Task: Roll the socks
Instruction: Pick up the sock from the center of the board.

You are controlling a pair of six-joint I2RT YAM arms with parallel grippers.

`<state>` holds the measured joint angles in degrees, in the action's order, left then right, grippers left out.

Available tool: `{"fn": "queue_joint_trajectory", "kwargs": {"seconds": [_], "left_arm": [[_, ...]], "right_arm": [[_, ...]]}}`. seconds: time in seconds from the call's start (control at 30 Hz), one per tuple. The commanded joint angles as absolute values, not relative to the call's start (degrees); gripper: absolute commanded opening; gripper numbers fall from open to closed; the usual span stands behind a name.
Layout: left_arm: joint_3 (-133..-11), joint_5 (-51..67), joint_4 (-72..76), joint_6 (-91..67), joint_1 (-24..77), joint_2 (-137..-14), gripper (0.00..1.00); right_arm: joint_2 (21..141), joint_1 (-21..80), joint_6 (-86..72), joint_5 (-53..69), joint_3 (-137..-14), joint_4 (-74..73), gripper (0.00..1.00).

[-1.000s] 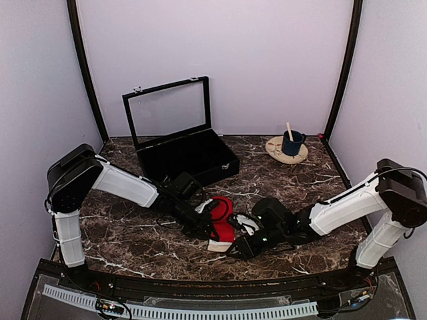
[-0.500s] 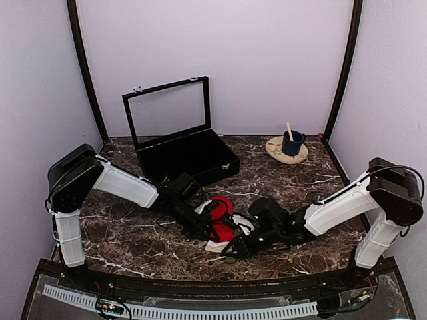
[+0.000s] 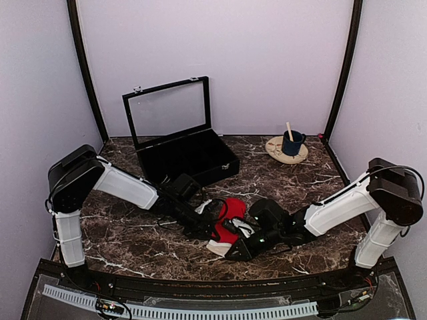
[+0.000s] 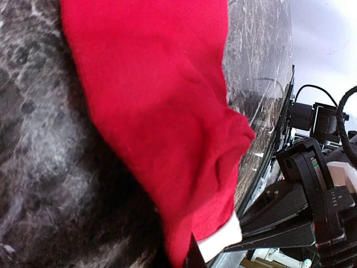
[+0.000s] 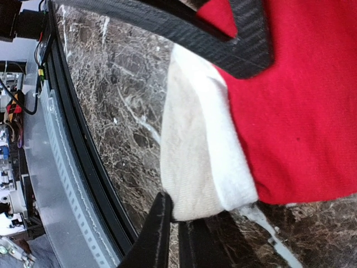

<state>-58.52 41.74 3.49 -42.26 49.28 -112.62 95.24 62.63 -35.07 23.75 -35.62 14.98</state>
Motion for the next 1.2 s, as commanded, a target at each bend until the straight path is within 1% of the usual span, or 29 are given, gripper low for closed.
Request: {"fn": "queue_joint_trajectory", "kwargs": {"seconds": [0.0, 0.03, 0.17, 0.23, 0.33, 0.5, 0.63, 0.73, 1.03, 1.1, 1.17], "left_arm": [[-56.80, 40.42, 5.59, -43.52, 49.31, -112.56, 0.00], [-56.55, 40.19, 5.81, -43.65, 49.36, -112.39, 0.00], [-55.71, 39.33, 6.46, -44.03, 49.35, -111.74, 0.00], [-55.08, 38.85, 7.11, -44.14, 49.39, -111.35, 0.04], [-53.65, 38.07, 8.83, -44.93, 49.39, -110.35, 0.14], [-51.64, 37.16, 11.65, -45.82, 49.39, -108.63, 0.20], [-49.87, 37.02, 13.62, -46.42, 49.56, -107.29, 0.25], [-47.67, 36.37, 15.90, -47.40, 49.74, -105.72, 0.29], [-41.76, 37.02, 25.74, -50.49, 51.18, -101.53, 0.30], [-40.75, 36.80, 26.22, -50.89, 51.32, -100.67, 0.31], [-39.80, 36.38, 27.05, -51.23, 51.39, -99.70, 0.32]], "right_arm": [[95.94, 63.04, -36.29, 26.38, -37.48, 14.42, 0.02], [96.21, 63.02, -36.48, 26.60, -37.79, 14.14, 0.00], [95.97, 62.49, -38.15, 28.03, -38.27, 13.69, 0.00], [95.61, 61.60, -39.28, 29.56, -38.32, 13.67, 0.00], [95.08, 59.33, -43.36, 33.08, -37.38, 15.41, 0.00], [94.18, 55.37, -55.52, 40.74, -32.76, 27.54, 0.00], [94.46, 53.65, -60.45, 44.13, -32.26, 30.11, 0.00], [95.10, 52.30, -65.68, 46.69, -30.46, 35.23, 0.00], [97.48, 50.49, -79.18, 50.82, -25.36, 50.97, 0.00], [96.81, 50.46, -79.22, 51.22, -25.74, 51.02, 0.00], [94.97, 50.37, -76.33, 50.89, -27.15, 45.80, 0.00]]}}
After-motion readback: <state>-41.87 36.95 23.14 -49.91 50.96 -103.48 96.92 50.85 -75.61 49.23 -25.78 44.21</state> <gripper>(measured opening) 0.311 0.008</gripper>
